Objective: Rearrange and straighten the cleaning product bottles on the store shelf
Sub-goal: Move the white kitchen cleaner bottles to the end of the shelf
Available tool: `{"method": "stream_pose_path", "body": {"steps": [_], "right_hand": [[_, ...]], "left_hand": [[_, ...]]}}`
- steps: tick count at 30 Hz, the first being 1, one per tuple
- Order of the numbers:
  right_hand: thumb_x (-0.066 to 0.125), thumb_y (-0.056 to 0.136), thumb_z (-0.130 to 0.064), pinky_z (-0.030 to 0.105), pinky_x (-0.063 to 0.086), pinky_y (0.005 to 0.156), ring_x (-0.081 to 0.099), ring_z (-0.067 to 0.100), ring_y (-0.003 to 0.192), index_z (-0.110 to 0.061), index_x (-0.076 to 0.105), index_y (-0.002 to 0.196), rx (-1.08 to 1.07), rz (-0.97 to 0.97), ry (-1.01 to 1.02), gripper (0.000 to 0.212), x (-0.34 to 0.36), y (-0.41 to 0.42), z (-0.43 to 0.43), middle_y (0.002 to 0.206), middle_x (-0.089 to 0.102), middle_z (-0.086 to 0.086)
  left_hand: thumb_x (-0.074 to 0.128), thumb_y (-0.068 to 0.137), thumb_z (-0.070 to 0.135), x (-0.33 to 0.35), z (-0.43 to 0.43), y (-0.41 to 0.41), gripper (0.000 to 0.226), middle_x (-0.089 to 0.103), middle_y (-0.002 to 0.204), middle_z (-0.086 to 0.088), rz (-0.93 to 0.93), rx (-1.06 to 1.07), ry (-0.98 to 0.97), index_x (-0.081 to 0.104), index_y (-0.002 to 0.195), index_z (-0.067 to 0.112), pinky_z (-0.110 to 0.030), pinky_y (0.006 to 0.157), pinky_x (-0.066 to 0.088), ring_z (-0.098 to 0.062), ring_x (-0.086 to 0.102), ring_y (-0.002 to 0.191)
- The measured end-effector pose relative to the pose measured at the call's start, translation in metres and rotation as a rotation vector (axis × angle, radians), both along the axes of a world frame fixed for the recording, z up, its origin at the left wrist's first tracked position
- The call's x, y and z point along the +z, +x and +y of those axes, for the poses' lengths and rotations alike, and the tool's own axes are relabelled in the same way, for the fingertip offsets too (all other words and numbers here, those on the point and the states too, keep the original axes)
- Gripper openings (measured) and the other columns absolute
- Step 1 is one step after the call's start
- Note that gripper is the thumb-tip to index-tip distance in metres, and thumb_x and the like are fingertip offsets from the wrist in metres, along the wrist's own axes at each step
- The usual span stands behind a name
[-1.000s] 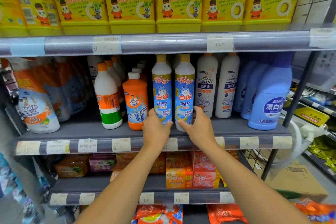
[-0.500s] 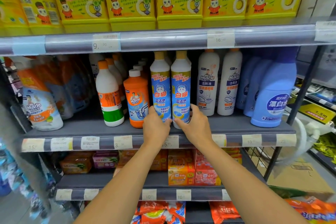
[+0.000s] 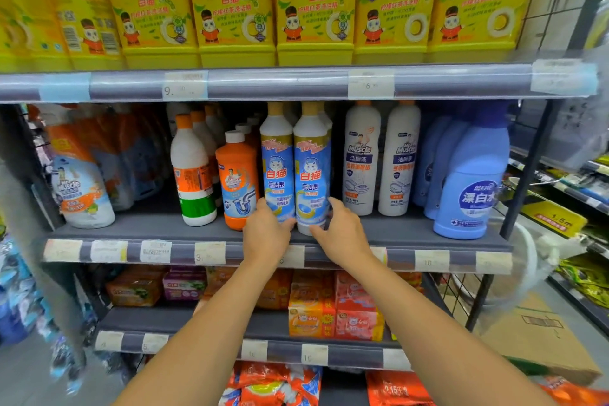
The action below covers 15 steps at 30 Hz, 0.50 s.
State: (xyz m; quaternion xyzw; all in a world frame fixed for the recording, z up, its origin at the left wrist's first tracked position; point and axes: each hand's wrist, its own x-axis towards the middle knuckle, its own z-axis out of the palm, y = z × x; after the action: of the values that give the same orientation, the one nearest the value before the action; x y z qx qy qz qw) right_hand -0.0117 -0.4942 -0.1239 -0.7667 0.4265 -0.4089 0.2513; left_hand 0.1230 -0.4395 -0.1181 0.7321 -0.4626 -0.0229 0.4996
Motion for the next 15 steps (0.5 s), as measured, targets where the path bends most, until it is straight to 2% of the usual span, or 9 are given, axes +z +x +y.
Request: {"method": "stream_pose_path", "body": {"steps": [3, 6, 10, 12, 15], "right_hand": [[0.071, 0.082, -0.030, 0.032, 0.045, 0.091, 0.053, 0.022, 0.118, -0.016, 0.041, 0.139, -0.035, 0.024, 0.013, 0.066, -0.001, -0.028, 0.000, 0.132, 0.054, 0.008], [0.070, 0.083, -0.032, 0.035, 0.046, 0.094, 0.052, 0.021, 0.117, -0.016, 0.044, 0.135, -0.103, 0.001, -0.011, 0.060, 0.004, -0.062, -0.005, 0.131, 0.053, 0.006], [0.070, 0.081, -0.033, 0.033, 0.043, 0.092, 0.052, 0.021, 0.116, -0.014, 0.047, 0.133, -0.250, -0.070, 0.002, 0.059, 0.014, -0.097, -0.019, 0.129, 0.054, 0.007], [0.070, 0.080, -0.033, 0.031, 0.041, 0.090, 0.053, 0.021, 0.115, -0.015, 0.047, 0.131, -0.293, -0.093, 0.009, 0.059, 0.017, -0.106, -0.029, 0.128, 0.055, 0.007], [0.071, 0.079, -0.035, 0.032, 0.044, 0.092, 0.054, 0.024, 0.115, -0.012, 0.045, 0.133, -0.299, -0.106, 0.052, 0.064, 0.021, -0.112, -0.044, 0.128, 0.056, 0.009]], "left_hand": [[0.076, 0.077, 0.025, 0.002, 0.012, -0.012, 0.051, 0.066, 0.115, -0.008, -0.057, 0.085, -0.028, 0.052, 0.120, 0.012, -0.035, 0.078, 0.052, -0.027, 0.063, 0.103], [0.071, 0.080, 0.025, 0.006, 0.026, -0.038, 0.051, 0.059, 0.118, -0.011, -0.199, 0.142, -0.087, 0.051, 0.125, 0.010, -0.043, 0.086, 0.050, -0.030, 0.054, 0.110], [0.066, 0.083, 0.021, 0.015, 0.028, -0.084, 0.035, 0.058, 0.112, -0.005, -0.324, -0.104, -0.112, 0.057, 0.116, 0.012, -0.035, 0.085, 0.047, -0.022, 0.055, 0.104], [0.066, 0.084, 0.024, 0.019, 0.016, -0.100, 0.038, 0.056, 0.115, -0.002, -0.301, -0.237, -0.047, 0.056, 0.119, 0.016, -0.034, 0.088, 0.048, -0.018, 0.056, 0.103], [0.068, 0.082, 0.027, 0.023, -0.006, -0.113, 0.050, 0.055, 0.123, -0.002, -0.205, -0.306, 0.047, 0.050, 0.128, 0.018, -0.031, 0.091, 0.047, -0.018, 0.057, 0.109]]}}
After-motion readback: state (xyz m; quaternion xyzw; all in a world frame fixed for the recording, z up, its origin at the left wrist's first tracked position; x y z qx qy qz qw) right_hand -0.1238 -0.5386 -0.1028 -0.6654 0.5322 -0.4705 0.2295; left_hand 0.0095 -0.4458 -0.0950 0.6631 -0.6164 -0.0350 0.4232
